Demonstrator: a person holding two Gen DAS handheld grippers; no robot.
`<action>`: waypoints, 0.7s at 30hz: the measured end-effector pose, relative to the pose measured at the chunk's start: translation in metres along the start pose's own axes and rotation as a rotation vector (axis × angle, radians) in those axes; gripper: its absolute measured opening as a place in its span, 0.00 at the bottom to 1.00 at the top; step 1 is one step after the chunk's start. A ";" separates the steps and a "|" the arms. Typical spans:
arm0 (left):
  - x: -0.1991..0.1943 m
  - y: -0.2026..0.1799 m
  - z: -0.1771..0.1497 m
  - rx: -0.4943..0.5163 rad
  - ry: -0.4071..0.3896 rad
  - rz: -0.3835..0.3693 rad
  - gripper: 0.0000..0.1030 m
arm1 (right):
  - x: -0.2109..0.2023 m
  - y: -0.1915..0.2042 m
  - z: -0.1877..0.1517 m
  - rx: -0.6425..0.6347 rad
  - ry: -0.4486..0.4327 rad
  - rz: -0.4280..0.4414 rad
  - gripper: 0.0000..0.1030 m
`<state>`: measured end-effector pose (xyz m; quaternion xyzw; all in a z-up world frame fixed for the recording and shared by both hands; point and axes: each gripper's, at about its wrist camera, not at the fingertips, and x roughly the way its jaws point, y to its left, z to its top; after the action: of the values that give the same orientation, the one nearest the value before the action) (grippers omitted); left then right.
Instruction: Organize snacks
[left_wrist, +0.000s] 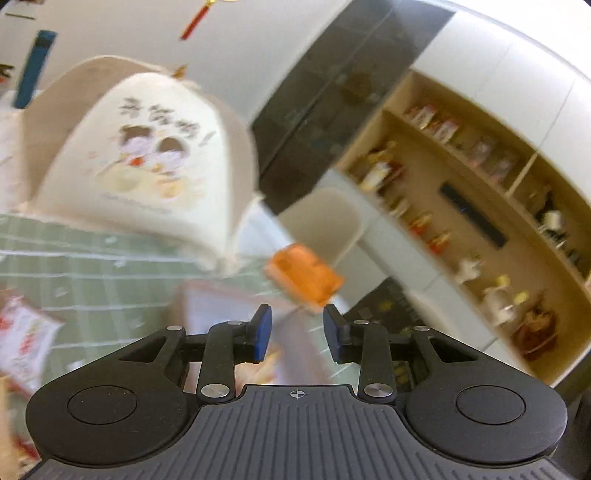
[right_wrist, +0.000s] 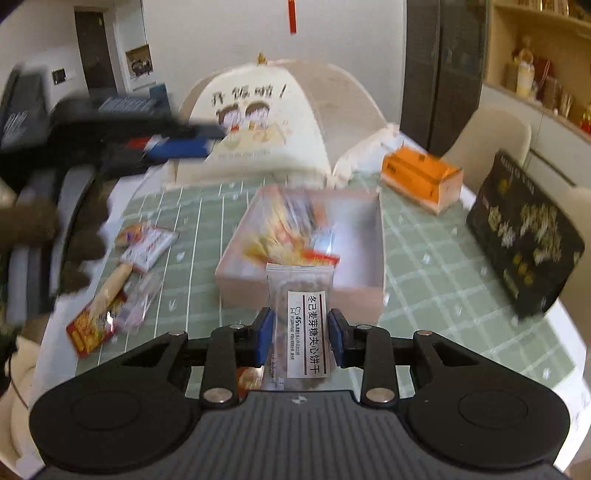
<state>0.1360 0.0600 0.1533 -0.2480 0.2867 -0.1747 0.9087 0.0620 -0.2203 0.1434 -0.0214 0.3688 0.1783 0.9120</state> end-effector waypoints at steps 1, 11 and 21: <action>0.000 0.007 -0.005 0.003 0.034 0.033 0.34 | 0.006 -0.004 0.012 0.005 -0.014 0.010 0.31; -0.044 0.102 -0.015 -0.034 0.033 0.357 0.34 | 0.090 -0.017 0.078 0.061 -0.056 -0.070 0.54; 0.000 0.240 0.033 -0.113 0.048 0.541 0.34 | 0.108 0.036 -0.009 0.090 0.169 -0.034 0.57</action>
<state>0.1986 0.2675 0.0443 -0.2082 0.3735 0.0848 0.9000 0.1153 -0.1552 0.0665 -0.0019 0.4517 0.1436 0.8805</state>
